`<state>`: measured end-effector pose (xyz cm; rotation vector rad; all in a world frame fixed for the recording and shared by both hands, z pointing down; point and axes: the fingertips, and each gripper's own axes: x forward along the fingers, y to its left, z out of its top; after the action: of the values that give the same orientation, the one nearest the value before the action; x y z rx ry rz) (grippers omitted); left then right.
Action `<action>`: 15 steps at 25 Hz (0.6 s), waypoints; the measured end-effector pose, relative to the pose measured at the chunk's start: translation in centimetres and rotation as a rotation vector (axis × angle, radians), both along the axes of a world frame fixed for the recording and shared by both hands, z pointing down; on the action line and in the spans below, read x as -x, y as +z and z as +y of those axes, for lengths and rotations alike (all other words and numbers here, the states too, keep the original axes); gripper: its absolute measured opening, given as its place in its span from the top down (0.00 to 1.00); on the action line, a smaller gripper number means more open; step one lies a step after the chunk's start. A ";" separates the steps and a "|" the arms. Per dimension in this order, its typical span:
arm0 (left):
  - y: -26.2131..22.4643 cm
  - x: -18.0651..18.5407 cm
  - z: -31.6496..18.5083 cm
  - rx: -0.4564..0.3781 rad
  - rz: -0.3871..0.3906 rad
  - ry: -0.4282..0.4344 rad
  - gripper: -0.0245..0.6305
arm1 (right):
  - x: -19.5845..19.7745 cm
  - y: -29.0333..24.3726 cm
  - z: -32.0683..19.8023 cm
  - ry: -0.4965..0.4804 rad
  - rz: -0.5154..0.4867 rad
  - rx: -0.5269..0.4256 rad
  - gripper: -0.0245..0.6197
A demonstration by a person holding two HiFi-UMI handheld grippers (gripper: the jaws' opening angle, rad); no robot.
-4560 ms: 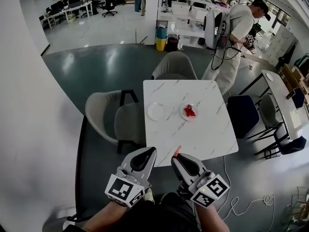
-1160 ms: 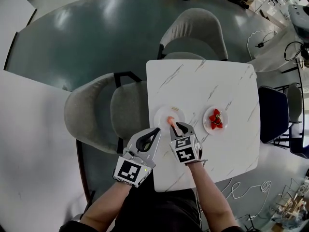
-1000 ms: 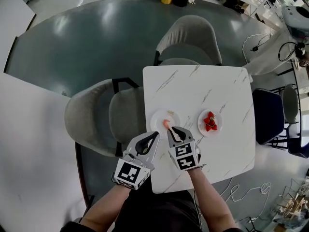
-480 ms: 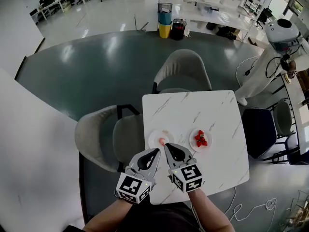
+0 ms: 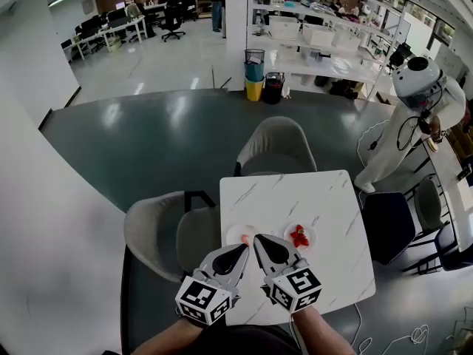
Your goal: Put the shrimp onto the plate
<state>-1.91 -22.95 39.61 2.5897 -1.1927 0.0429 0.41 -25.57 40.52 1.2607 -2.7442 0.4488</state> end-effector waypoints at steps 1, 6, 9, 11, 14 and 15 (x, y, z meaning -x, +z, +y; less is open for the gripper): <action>-0.5 0.0 0.0 -0.007 -0.001 -0.001 0.95 | 0.0 -0.7 0.1 -0.002 -0.004 -0.014 0.96; -2.6 -0.1 0.4 -0.039 0.005 -0.009 0.95 | 0.1 -3.5 0.8 -0.020 -0.031 -0.066 0.96; -3.8 -0.1 0.9 -0.056 0.015 -0.013 0.95 | 0.0 -5.0 1.7 -0.027 -0.042 -0.096 0.96; -4.4 -0.2 1.1 -0.067 0.021 -0.012 0.95 | 0.0 -5.8 2.2 -0.029 -0.045 -0.119 0.96; -5.2 -0.4 1.1 -0.086 0.025 -0.008 0.95 | -0.2 -6.6 2.5 -0.028 -0.056 -0.140 0.96; -5.4 -0.5 1.2 -0.088 0.025 -0.006 0.95 | -0.2 -6.8 2.6 -0.027 -0.061 -0.142 0.96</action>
<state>-1.42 -21.79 34.23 2.6541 -1.2203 -0.0438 0.64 -23.01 33.70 1.2588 -2.8853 0.2995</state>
